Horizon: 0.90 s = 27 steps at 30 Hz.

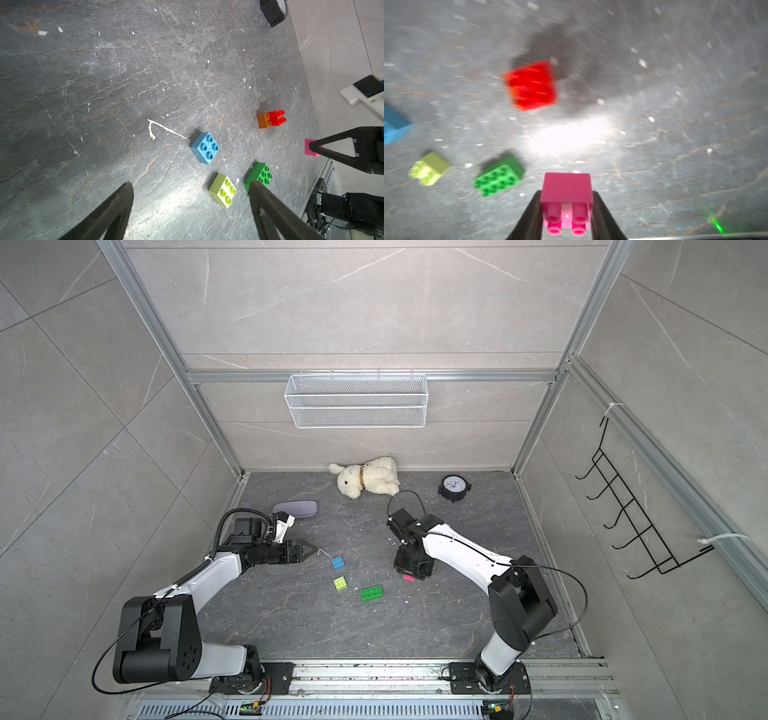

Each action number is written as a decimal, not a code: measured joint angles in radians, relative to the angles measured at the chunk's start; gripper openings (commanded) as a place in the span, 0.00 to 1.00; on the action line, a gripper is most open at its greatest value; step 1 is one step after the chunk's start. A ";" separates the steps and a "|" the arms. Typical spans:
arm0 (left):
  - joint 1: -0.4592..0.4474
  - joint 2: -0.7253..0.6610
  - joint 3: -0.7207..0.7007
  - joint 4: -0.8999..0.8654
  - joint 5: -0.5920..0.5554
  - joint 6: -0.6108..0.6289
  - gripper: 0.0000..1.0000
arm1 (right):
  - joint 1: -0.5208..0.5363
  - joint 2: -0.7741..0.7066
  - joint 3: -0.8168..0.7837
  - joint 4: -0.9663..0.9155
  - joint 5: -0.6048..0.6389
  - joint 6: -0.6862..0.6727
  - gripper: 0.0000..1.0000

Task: Assemble the letter y with lego
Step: Pick up the lego brick from the center of the board, then place the lego brick at the center of the board.

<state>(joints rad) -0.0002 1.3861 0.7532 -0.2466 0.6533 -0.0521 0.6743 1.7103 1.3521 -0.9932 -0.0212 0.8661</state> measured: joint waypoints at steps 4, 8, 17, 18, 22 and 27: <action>0.014 -0.006 0.000 -0.003 -0.007 0.001 0.90 | 0.058 0.132 0.185 -0.044 0.007 -0.058 0.36; 0.018 -0.014 0.000 -0.003 -0.009 0.001 0.90 | 0.085 0.258 0.320 -0.081 0.007 -0.109 0.36; 0.018 -0.014 0.000 -0.002 -0.008 0.001 0.90 | 0.087 0.446 0.478 -0.131 0.000 -0.175 0.37; 0.018 -0.014 0.000 -0.001 -0.008 0.001 0.90 | 0.087 0.460 0.487 -0.134 -0.002 -0.180 0.37; 0.018 -0.014 0.000 0.000 -0.008 0.001 0.90 | 0.087 0.501 0.499 -0.140 -0.006 -0.183 0.37; 0.018 -0.014 0.000 0.000 -0.008 0.001 0.90 | 0.087 0.527 0.499 -0.146 -0.006 -0.183 0.38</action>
<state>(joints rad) 0.0177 1.3716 0.7532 -0.2470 0.6453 -0.0513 0.7616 2.2375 1.8515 -1.1389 -0.0269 0.6834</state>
